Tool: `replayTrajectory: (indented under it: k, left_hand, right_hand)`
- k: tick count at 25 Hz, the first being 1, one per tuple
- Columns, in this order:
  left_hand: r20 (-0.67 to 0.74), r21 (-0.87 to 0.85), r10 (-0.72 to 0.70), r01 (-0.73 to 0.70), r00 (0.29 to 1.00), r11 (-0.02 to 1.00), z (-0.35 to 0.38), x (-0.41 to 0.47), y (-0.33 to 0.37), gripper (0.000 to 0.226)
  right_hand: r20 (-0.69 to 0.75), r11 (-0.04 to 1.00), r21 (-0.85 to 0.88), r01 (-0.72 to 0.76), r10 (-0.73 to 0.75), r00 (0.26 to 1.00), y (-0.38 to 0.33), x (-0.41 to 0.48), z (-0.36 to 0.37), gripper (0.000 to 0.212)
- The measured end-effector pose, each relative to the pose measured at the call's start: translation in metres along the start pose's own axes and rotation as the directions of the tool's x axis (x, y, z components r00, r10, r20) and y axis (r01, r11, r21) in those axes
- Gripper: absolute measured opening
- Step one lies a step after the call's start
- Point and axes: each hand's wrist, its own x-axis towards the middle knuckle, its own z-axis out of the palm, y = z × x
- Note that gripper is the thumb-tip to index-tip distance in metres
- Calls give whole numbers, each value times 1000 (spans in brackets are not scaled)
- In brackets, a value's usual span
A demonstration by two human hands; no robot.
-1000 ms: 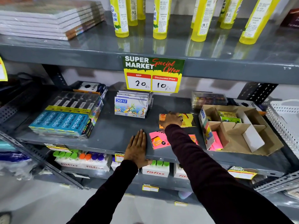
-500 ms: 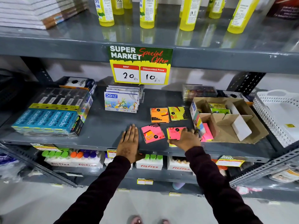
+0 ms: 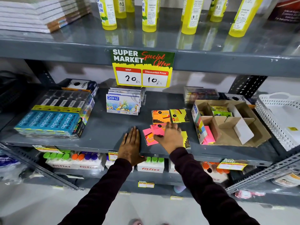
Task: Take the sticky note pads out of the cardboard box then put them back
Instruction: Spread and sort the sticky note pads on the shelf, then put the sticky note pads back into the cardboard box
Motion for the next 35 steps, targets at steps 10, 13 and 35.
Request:
replayTrajectory:
  k: [10, 13, 35]
  left_hand:
    - [5, -22, 8, -8, 1000, 1000, -2, -1, 0, 120]
    - [-19, 28, 7, -6, 1000, 1000, 0, 0, 1, 115]
    - [0, -9, 8, -8, 1000, 1000, 1, 2, -1, 122]
  right_hand:
    - [-38, 999, -51, -10, 8, 999, -8, -11, 16, 78]
    - [-4, 986, -50, -156, 156, 988, 29, -17, 8, 78]
    - [129, 963, -7, -270, 269, 954, 44, 102, -11, 85]
